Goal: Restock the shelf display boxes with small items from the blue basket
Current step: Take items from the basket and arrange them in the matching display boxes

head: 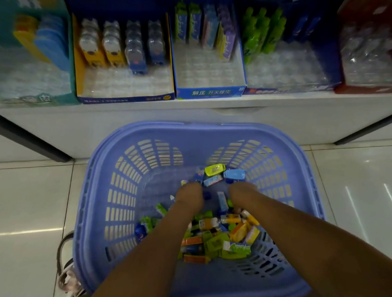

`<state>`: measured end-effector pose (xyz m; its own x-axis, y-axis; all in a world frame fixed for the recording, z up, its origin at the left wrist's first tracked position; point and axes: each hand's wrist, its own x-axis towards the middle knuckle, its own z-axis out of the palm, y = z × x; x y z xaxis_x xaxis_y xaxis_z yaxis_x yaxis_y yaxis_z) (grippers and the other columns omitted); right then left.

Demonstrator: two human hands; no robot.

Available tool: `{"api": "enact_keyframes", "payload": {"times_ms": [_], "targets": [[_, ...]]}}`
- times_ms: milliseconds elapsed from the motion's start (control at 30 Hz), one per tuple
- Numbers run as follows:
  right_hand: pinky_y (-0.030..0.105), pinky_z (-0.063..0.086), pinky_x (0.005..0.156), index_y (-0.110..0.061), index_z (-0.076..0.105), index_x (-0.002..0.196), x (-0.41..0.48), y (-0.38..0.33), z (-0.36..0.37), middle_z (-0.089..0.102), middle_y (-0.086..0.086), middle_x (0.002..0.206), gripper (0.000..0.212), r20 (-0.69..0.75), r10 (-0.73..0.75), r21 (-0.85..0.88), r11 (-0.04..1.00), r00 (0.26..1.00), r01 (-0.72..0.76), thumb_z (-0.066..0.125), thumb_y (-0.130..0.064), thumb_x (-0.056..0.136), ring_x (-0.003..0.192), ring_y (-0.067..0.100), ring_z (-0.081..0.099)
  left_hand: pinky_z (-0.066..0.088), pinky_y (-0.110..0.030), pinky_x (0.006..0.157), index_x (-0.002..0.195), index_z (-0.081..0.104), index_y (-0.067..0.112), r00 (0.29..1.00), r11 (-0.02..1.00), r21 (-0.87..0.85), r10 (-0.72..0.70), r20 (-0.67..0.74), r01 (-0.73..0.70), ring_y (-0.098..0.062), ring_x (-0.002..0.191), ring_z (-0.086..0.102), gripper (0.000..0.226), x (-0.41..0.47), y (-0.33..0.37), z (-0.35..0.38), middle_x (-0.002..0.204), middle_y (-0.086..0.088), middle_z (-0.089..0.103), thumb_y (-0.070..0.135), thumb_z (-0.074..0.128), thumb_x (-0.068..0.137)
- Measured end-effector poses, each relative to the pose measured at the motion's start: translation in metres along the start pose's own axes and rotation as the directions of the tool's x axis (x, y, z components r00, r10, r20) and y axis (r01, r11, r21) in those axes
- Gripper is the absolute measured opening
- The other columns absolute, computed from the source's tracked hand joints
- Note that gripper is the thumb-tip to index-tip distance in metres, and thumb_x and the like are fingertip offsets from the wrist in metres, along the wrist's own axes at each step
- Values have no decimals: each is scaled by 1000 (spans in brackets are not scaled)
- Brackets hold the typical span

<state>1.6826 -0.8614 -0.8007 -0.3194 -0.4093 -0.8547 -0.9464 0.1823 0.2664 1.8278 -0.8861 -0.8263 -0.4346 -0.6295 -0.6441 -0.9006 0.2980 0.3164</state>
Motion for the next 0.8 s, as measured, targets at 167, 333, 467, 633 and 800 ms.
{"api": "enact_keyframes", "payload": {"times_ms": [167,333,467,633,800], "targets": [[31,44,81,-14,51,126,1,3,2,56,2,97,40,36,-19,-36,999,999,21,62,-26,89,115,25,55,37,-26,48,104,48,3,989,876,-458,-122,87,149,-19,61,52,24,-5,-1,-25,74,-8,52,20,56,89],[27,45,68,-12,53,83,-6,5,-4,44,0,67,33,-6,-18,-2,1000,1000,18,73,-39,78,69,17,54,55,-33,60,66,54,7,987,748,-646,-80,142,154,-21,50,59,33,-17,7,-39,45,-6,58,28,63,89],[25,40,52,-8,61,77,-22,30,-26,50,3,66,37,-315,-69,375,907,946,191,79,-40,71,66,21,54,54,-36,74,84,59,4,988,670,-731,-27,154,132,-27,81,66,19,-30,18,-51,85,-16,67,21,67,87],[24,31,53,-16,44,51,-68,58,-55,40,0,54,47,-417,-72,805,433,906,405,83,-39,65,54,13,39,51,-34,83,116,62,4,989,423,-906,127,81,20,-19,92,60,29,-56,42,-69,102,-10,63,18,63,90],[17,32,50,-11,66,91,-121,89,-72,57,-7,60,14,-495,-306,804,195,813,562,71,-20,82,53,6,40,57,-32,74,100,63,2,991,158,-983,113,-76,-93,-17,75,65,13,-80,67,-107,87,-11,66,10,58,92]]}}
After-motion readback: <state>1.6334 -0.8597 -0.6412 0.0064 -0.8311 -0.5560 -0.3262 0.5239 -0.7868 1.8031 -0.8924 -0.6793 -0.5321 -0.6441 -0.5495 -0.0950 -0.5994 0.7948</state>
